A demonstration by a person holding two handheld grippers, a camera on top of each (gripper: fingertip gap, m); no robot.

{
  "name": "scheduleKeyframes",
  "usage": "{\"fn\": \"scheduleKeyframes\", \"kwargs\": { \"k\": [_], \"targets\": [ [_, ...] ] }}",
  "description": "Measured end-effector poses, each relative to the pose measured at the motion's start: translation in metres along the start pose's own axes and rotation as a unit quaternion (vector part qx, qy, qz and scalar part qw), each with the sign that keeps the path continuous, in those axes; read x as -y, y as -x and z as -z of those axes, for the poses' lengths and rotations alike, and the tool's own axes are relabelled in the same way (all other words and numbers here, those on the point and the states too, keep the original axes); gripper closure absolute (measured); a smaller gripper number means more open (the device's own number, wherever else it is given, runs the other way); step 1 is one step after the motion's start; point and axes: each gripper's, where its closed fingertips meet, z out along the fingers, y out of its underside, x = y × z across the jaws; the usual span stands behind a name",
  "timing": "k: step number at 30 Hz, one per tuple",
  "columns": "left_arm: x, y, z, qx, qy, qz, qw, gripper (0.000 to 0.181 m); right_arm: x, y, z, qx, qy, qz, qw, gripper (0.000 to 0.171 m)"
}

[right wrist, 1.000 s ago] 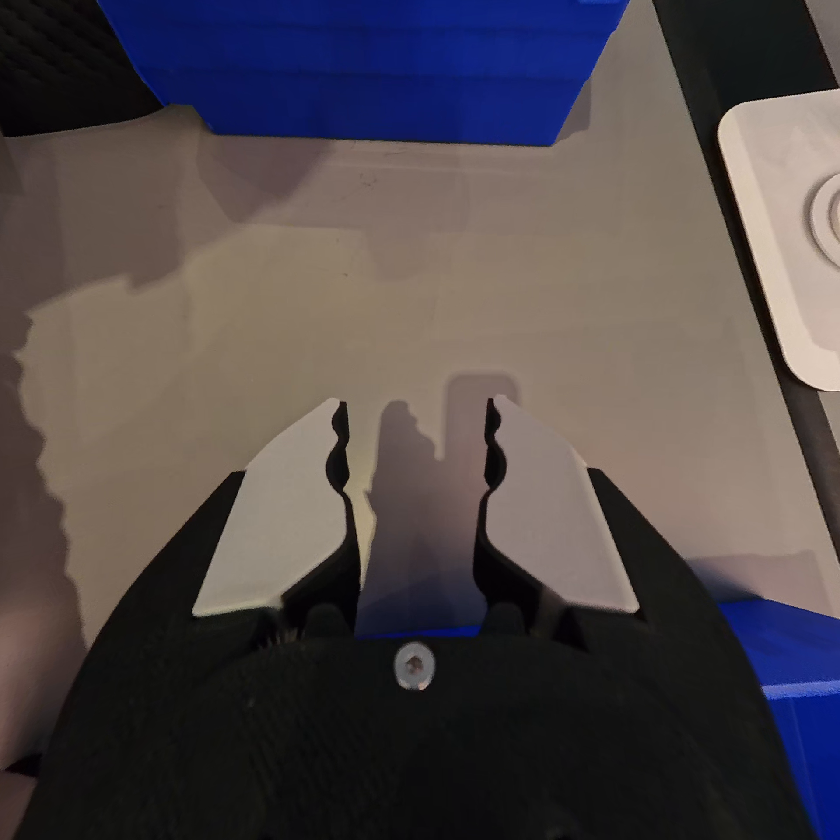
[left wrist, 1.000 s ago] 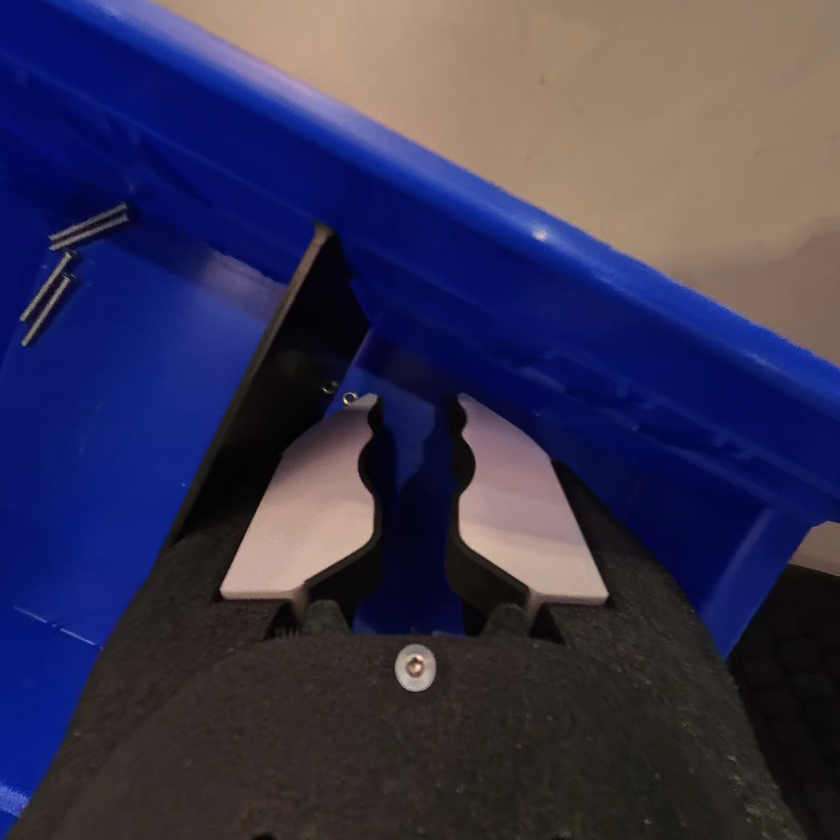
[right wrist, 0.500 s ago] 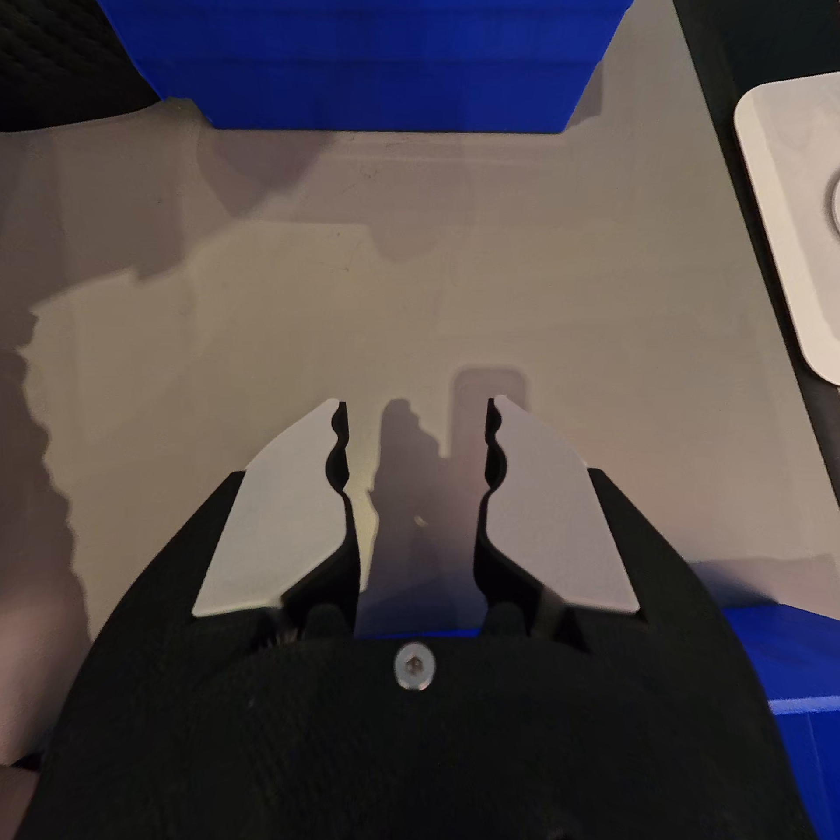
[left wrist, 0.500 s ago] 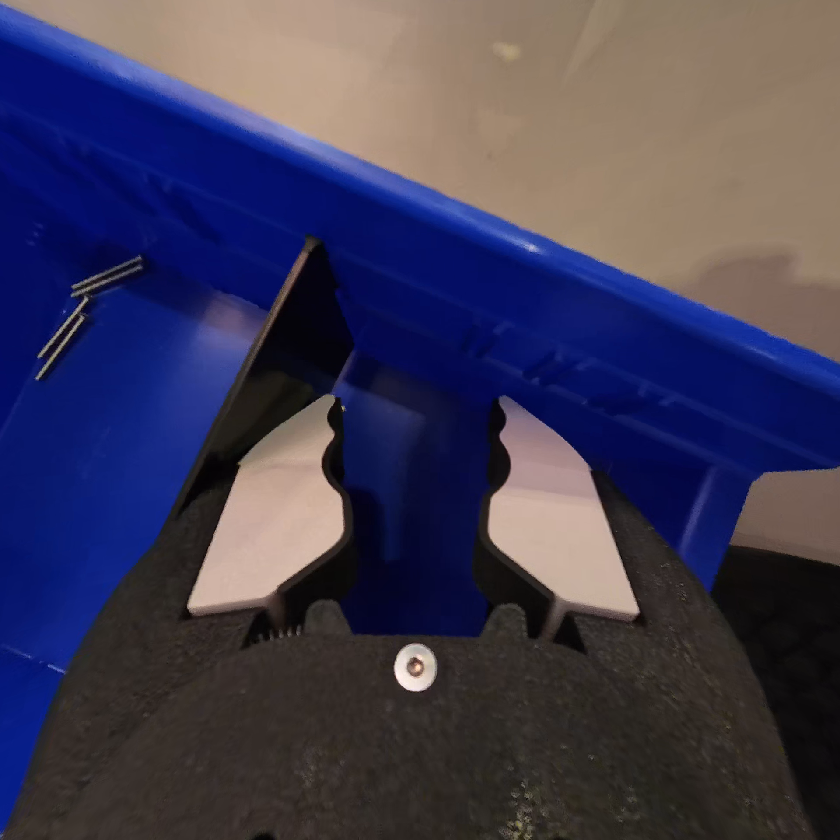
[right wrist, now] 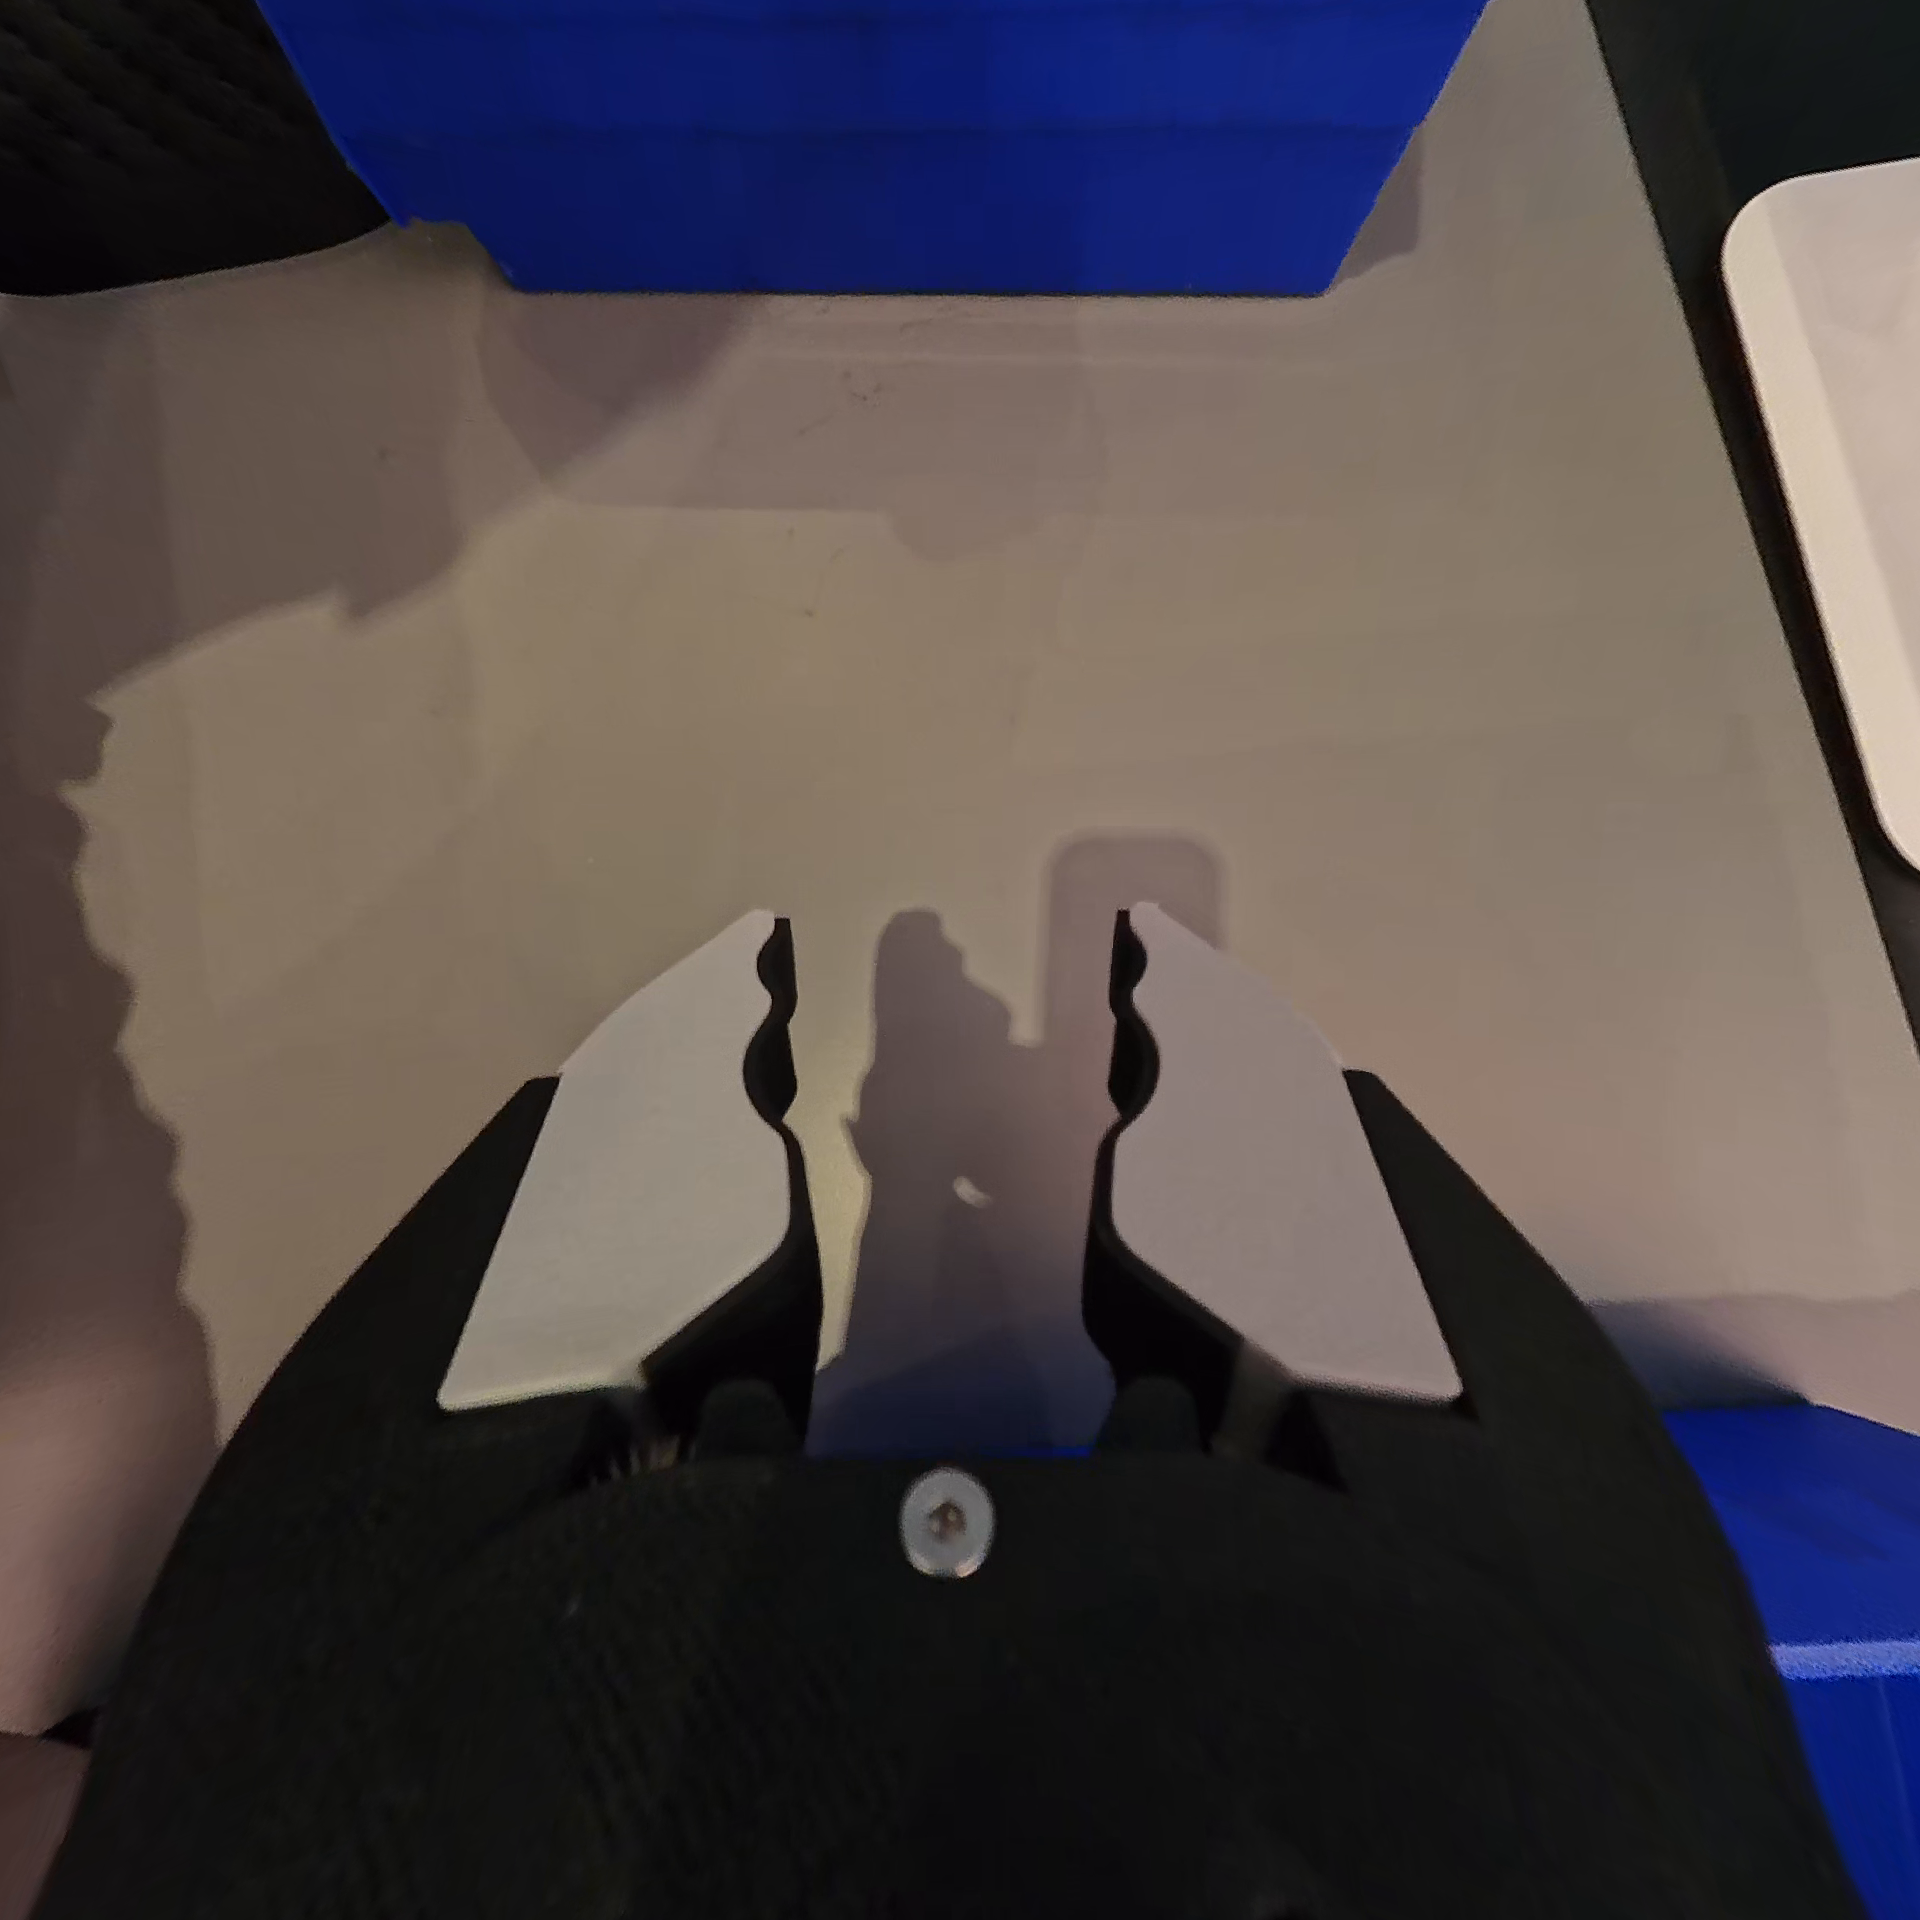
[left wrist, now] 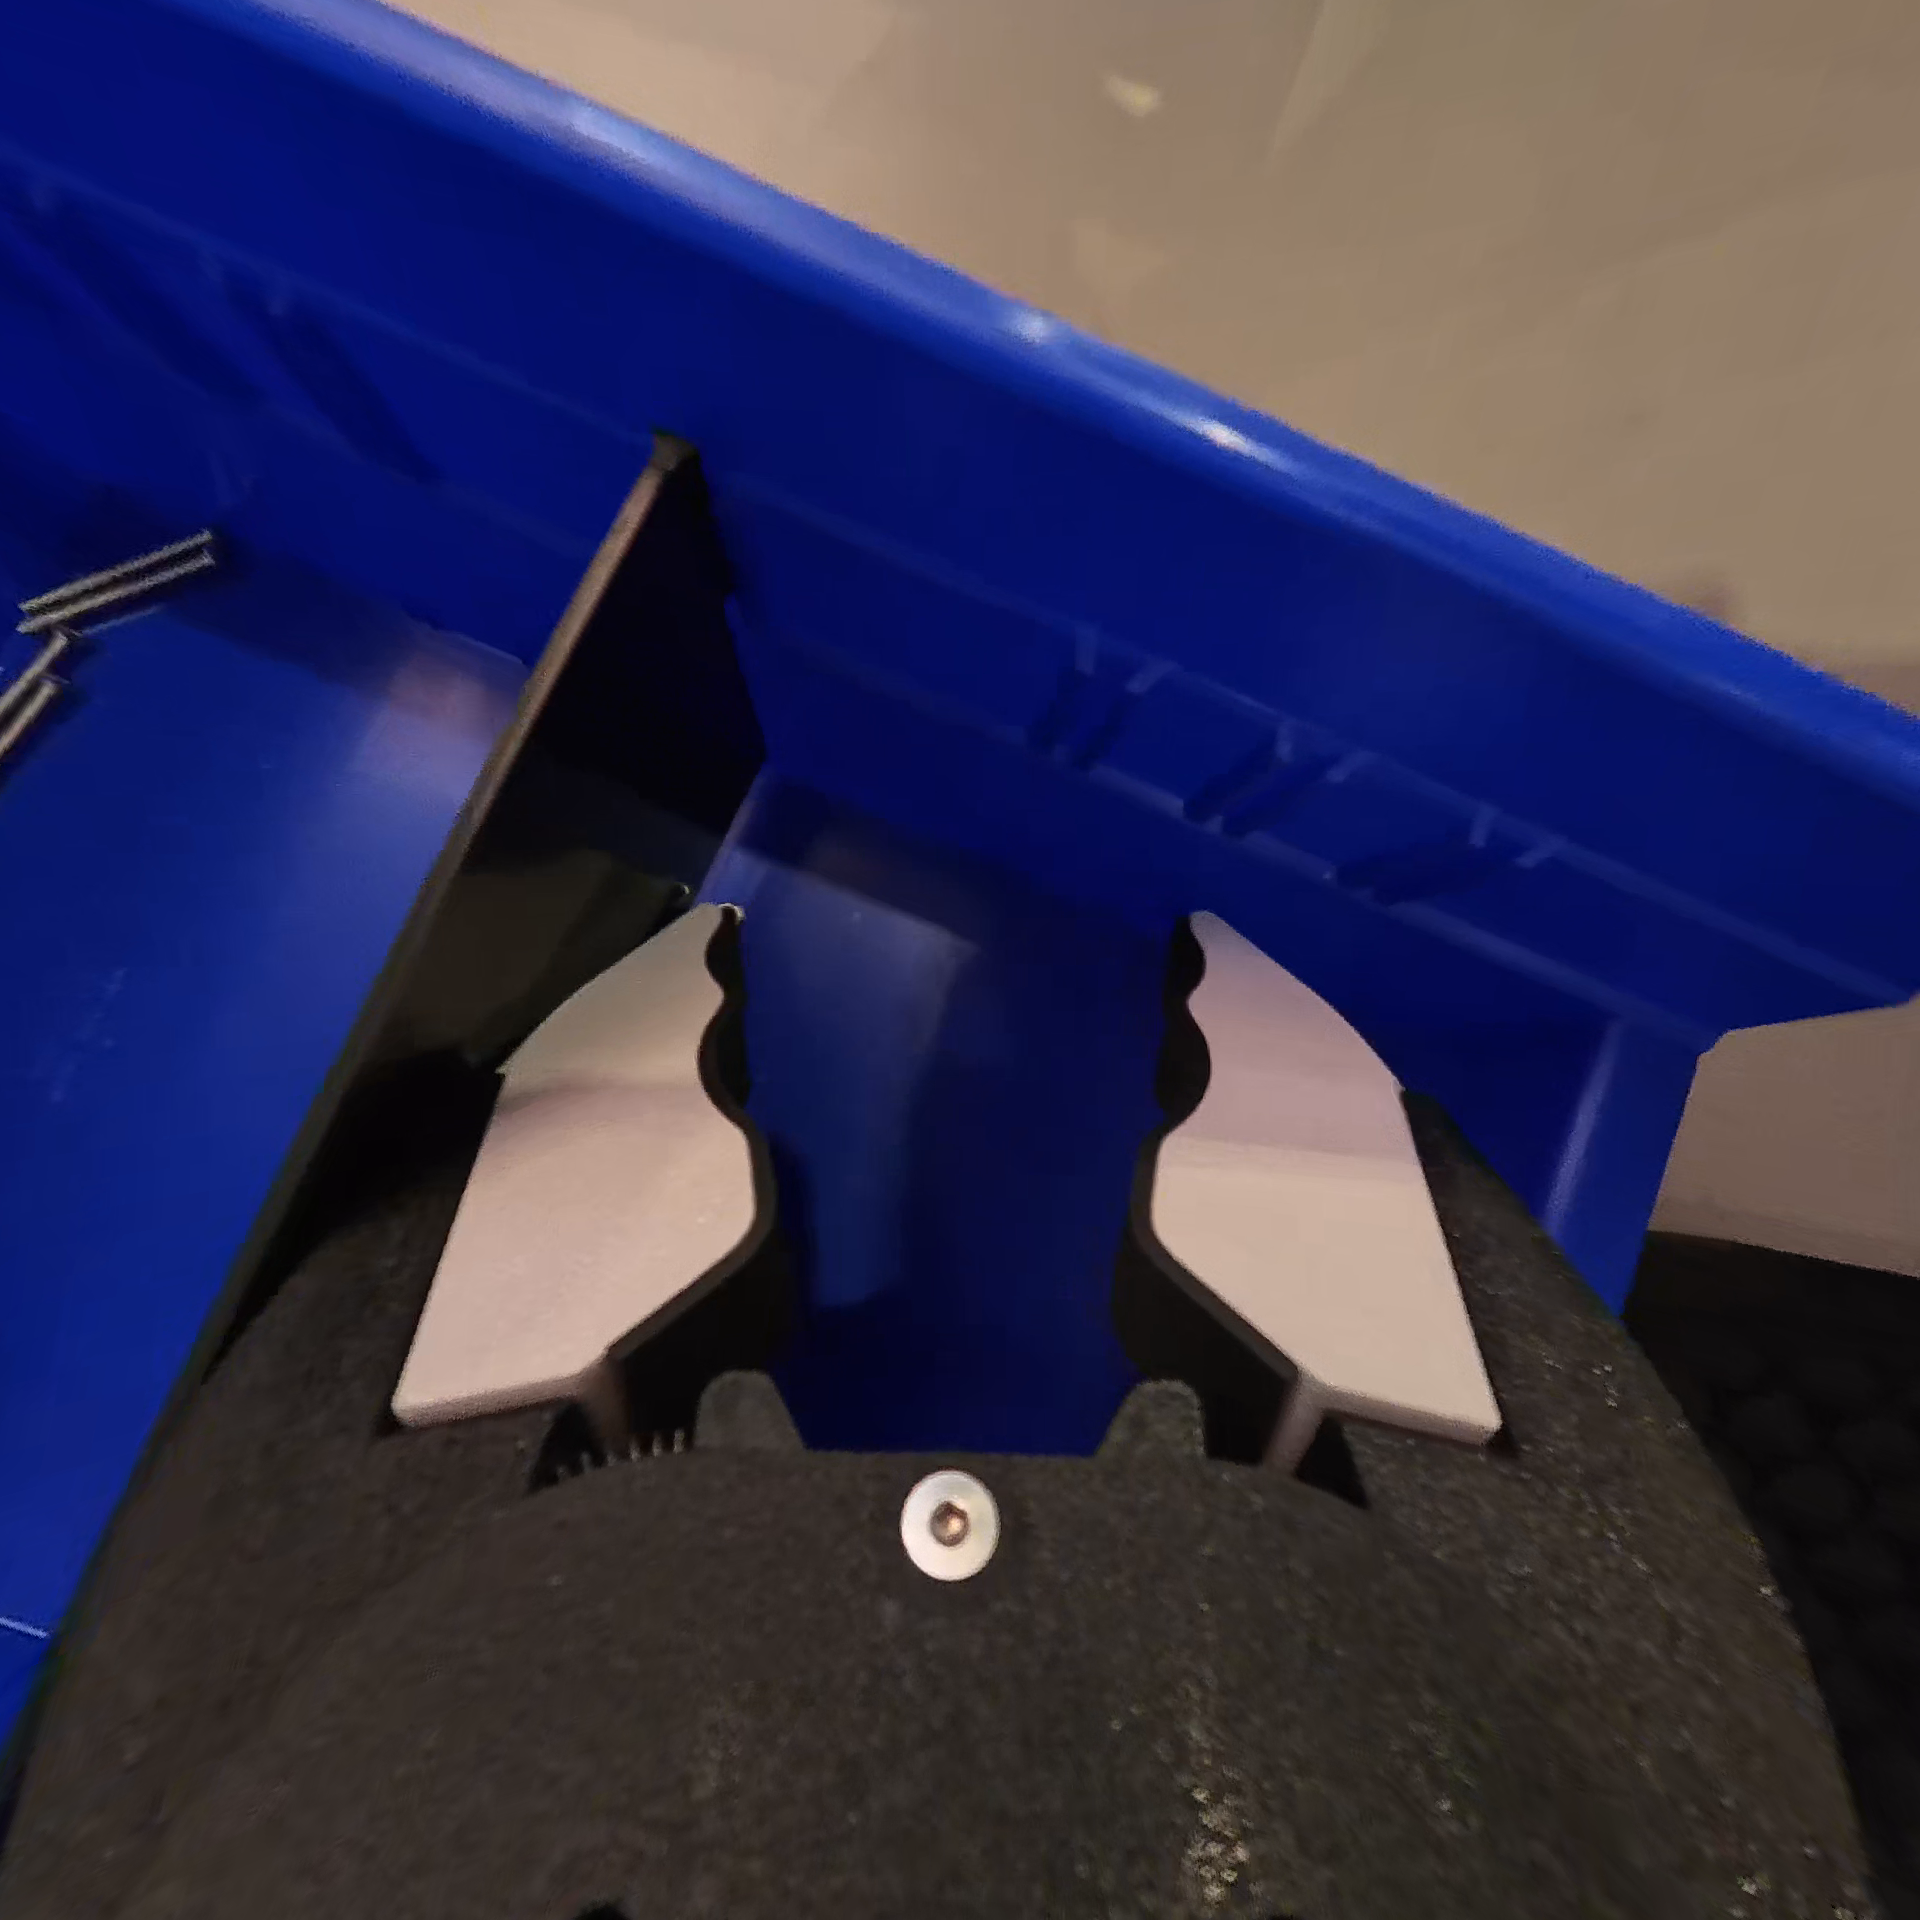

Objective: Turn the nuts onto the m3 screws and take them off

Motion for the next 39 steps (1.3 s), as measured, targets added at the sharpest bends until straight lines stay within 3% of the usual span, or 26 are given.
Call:
{"fn": "scheduleKeyframes", "kwargs": {
  "k": [7,15,30,36,39],
  "targets": [
    [0.001,-0.006,-0.003,-0.002,-0.025,0.010,1.000,0.079,0.000,0.001,-0.001,0.003,0.000,-0.001,1.000,0.112],
    [0.006,-0.013,-0.005,-0.009,-0.034,-0.030,0.999,0.067,-0.002,0.002,-0.002,0.007,0.005,-0.001,1.000,0.112],
    [0.008,-0.009,-0.017,-0.011,-0.015,-0.036,0.999,0.066,-0.001,0.005,-0.002,0.015,0.005,0.002,1.000,0.112],
    [0.007,-0.017,-0.010,-0.041,-0.007,0.002,0.999,0.075,-0.003,0.006,-0.003,0.018,0.010,0.002,1.000,0.112],
    [0.010,-0.017,-0.002,-0.047,-0.013,0.010,0.999,0.071,-0.003,0.006,-0.004,0.019,0.011,0.001,1.000,0.112]
  ]
}}
